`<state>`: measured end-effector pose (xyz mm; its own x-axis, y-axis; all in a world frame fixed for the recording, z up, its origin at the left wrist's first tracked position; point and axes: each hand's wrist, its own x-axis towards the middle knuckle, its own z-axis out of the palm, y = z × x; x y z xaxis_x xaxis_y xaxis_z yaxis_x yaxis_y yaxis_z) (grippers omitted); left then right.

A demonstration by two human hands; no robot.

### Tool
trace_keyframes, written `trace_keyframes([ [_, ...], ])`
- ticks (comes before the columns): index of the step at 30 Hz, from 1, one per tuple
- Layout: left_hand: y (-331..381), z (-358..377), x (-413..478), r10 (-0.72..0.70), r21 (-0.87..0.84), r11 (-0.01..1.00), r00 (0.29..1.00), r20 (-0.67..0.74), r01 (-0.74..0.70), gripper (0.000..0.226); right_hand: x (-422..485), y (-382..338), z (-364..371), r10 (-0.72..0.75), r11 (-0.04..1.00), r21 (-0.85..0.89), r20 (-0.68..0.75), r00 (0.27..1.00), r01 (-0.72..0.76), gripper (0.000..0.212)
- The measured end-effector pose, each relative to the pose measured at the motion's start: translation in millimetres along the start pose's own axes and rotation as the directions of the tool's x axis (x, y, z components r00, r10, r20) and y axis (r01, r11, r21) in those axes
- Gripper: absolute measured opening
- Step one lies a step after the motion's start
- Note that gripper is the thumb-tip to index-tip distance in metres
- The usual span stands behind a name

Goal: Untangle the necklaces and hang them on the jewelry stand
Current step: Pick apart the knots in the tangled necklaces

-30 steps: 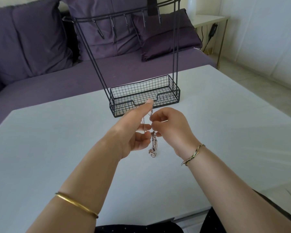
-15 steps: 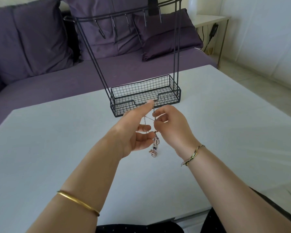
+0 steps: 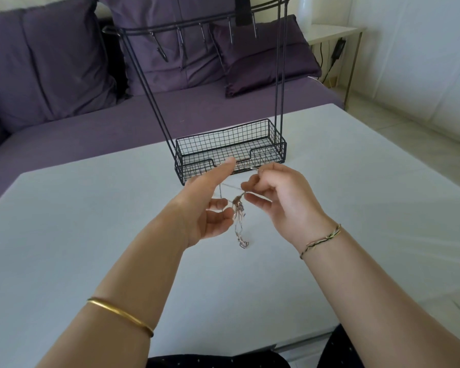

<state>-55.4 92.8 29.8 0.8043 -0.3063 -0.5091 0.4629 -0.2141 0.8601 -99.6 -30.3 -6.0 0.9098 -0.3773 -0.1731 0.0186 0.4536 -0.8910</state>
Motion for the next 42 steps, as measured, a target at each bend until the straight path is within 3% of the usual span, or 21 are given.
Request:
trace_keyframes([
  [4, -1.4, -1.5, 3.4, 0.004, 0.075, 0.997, 1.000, -0.030, -0.002, 0.035, -1.0, -1.9, 2.2, 0.002, 0.988, 0.152, -0.021, 1.000, 0.002, 0.026],
  [8, -1.4, -4.7, 8.0, 0.120, 0.268, 0.960, 0.985, -0.122, -0.083, 0.023, 1.9, -2.8, 0.7, -0.032, 0.998, 0.047, -0.109, 0.994, 0.038, 0.022],
  [12, -2.4, -7.2, 8.6, 0.137, 0.306, 0.947, 0.986, -0.097, -0.102, 0.015, 0.5, 2.6, 3.9, 0.017, 0.998, -0.059, -0.100, 0.995, -0.023, 0.018],
  [15, -2.2, -9.7, 11.2, 0.090, 0.226, 0.972, 0.991, -0.100, -0.066, 0.008, -1.4, 6.4, 5.3, -0.006, 0.986, -0.165, -0.110, 0.994, -0.012, 0.014],
  [18, -1.3, -13.9, 14.3, 0.020, 0.044, 0.999, 0.996, -0.087, -0.017, 0.002, -1.6, 7.8, 3.0, -0.083, 0.939, -0.341, -0.097, 0.992, 0.045, 0.011],
  [22, -3.6, -18.6, 20.1, -0.006, -0.204, 0.979, 0.997, -0.075, -0.009, 0.016, -1.3, 7.1, 2.8, -0.082, 0.934, -0.354, -0.066, 0.994, 0.053, 0.013],
  [24, -4.8, -18.8, 21.9, 0.020, -0.231, 0.972, 0.997, -0.070, -0.036, 0.017, -1.1, 5.7, 2.5, -0.063, 0.940, -0.340, -0.058, 0.996, 0.040, 0.017],
  [27, -8.6, -17.9, 23.6, 0.081, 0.023, 0.997, 0.993, -0.089, -0.079, 0.016, -1.2, 4.1, 1.8, -0.026, 0.962, -0.272, -0.041, 0.999, 0.014, 0.019],
  [30, -10.4, -14.4, 21.5, 0.167, 0.308, 0.939, 0.986, -0.024, -0.152, 0.016, -1.1, 1.9, 1.0, -0.022, 0.972, -0.234, -0.019, 1.000, 0.017, 0.018],
  [37, -20.1, 0.7, 20.7, 0.238, 0.499, 0.796, 0.935, 0.262, -0.342, 0.031, -3.5, -6.5, 0.7, 0.008, 0.991, -0.131, 0.045, 0.999, -0.002, 0.015],
  [42, -23.7, 8.5, 20.6, 0.284, 0.523, 0.765, 0.926, 0.250, -0.376, 0.009, -4.2, -12.8, -2.0, 0.002, 0.995, -0.095, 0.075, 0.997, 0.005, 0.014],
])
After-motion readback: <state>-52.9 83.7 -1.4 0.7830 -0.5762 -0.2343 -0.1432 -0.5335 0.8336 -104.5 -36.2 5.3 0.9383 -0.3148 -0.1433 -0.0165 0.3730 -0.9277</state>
